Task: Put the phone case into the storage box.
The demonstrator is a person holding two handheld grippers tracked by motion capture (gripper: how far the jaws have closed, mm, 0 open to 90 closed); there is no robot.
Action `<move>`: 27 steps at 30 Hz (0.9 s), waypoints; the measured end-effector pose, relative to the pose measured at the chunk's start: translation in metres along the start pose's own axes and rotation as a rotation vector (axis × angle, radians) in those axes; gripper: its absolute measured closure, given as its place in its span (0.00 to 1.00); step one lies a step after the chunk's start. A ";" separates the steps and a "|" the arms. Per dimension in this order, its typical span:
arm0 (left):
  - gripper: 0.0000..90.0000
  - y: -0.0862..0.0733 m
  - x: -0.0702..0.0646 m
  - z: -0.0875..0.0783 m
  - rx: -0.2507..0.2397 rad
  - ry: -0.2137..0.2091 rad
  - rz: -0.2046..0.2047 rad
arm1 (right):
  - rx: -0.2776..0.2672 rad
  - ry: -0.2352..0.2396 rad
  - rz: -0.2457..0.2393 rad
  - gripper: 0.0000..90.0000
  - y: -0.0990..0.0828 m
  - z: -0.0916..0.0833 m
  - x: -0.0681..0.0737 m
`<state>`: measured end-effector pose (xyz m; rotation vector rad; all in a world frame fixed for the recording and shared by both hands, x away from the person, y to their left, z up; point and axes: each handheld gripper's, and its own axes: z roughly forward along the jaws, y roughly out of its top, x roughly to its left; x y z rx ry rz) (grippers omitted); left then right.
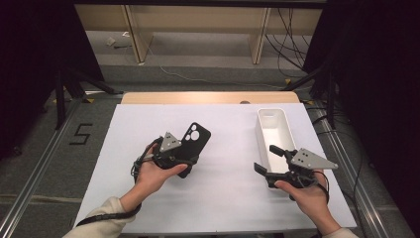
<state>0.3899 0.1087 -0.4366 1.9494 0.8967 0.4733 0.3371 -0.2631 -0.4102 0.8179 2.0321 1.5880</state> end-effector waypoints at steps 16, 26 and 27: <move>0.17 0.002 -0.010 -0.003 -0.027 -0.006 0.017 | -0.018 0.006 0.008 0.17 0.020 0.030 0.011; 0.17 0.003 -0.014 -0.004 -0.047 -0.010 0.024 | -0.012 0.012 0.001 0.14 0.031 0.053 0.014; 0.17 0.004 -0.015 -0.004 -0.049 -0.010 0.025 | -0.011 0.012 0.001 0.14 0.032 0.055 0.014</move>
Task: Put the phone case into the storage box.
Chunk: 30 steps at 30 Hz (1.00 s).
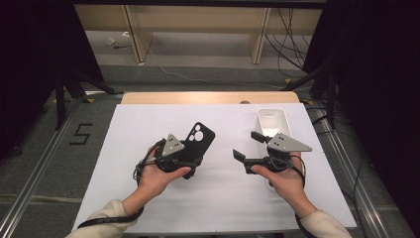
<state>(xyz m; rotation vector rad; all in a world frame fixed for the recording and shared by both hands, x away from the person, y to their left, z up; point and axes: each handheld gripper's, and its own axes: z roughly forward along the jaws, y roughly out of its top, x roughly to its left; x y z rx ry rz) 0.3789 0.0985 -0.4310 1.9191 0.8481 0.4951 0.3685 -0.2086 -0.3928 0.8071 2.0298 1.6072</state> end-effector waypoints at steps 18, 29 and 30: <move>0.17 0.001 -0.017 0.004 -0.001 -0.026 0.029 | 0.003 0.006 -0.001 0.13 0.016 0.036 0.001; 0.17 0.002 -0.029 0.007 -0.008 -0.047 0.041 | 0.014 0.022 0.008 0.13 0.020 0.054 0.003; 0.17 0.002 -0.030 0.007 -0.007 -0.046 0.045 | 0.015 0.023 0.012 0.13 0.020 0.056 0.003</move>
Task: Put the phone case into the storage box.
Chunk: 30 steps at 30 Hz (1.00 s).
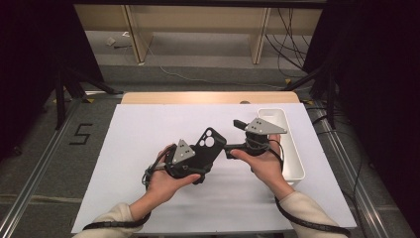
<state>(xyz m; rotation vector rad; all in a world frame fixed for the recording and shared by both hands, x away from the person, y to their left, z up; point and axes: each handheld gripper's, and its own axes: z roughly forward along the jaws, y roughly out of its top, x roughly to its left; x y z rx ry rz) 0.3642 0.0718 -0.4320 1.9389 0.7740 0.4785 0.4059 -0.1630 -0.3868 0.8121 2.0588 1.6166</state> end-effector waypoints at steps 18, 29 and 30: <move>0.17 0.002 -0.007 0.002 -0.017 -0.012 0.026 | 0.037 0.049 0.028 0.20 -0.002 0.025 0.005; 0.17 0.002 -0.008 0.001 -0.010 -0.006 0.022 | 0.041 0.071 0.060 0.39 -0.005 0.032 0.004; 0.17 0.002 -0.008 0.001 -0.011 -0.006 0.023 | 0.042 0.073 0.066 0.41 -0.005 0.032 0.004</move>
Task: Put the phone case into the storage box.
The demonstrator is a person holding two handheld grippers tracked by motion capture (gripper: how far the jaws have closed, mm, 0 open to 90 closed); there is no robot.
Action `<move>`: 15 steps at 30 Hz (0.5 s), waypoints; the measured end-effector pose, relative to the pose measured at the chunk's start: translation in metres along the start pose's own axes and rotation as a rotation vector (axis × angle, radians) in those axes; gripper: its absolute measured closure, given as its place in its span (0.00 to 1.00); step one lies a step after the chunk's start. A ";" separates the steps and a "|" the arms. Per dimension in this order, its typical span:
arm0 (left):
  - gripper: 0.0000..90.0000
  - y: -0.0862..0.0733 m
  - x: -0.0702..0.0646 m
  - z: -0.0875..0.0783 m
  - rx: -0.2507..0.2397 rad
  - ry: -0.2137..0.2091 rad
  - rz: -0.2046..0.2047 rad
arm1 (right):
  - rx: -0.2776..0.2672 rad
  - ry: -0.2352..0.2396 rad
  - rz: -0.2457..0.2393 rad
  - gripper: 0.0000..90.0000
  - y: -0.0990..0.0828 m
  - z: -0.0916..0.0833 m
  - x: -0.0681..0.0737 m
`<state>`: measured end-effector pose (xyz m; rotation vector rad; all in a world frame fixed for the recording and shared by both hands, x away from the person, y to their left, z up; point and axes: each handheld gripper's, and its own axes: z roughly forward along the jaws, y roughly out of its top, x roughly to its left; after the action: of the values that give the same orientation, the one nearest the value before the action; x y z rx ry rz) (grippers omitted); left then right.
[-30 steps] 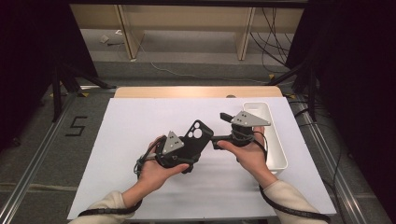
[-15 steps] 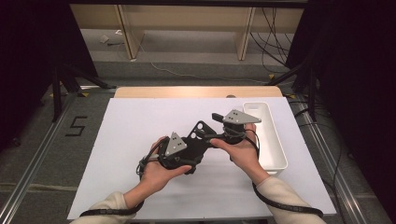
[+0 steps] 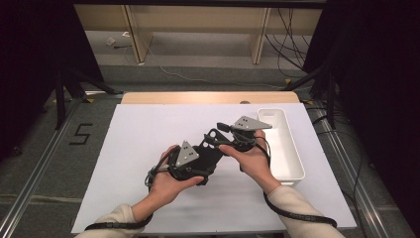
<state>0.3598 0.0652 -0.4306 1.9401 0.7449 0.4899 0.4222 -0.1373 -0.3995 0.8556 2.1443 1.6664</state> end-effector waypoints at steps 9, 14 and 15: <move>0.17 0.000 0.000 0.000 -0.002 0.004 0.004 | -0.002 0.049 0.043 0.58 0.000 0.001 -0.001; 0.17 0.000 0.000 0.000 -0.002 0.002 0.005 | -0.009 0.057 0.069 0.65 0.001 0.000 -0.003; 0.17 -0.001 0.000 0.000 -0.001 0.002 0.004 | -0.012 0.058 0.069 0.68 0.001 -0.001 -0.003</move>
<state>0.3597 0.0652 -0.4312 1.9411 0.7418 0.4946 0.4247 -0.1397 -0.3985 0.8974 2.1637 1.7566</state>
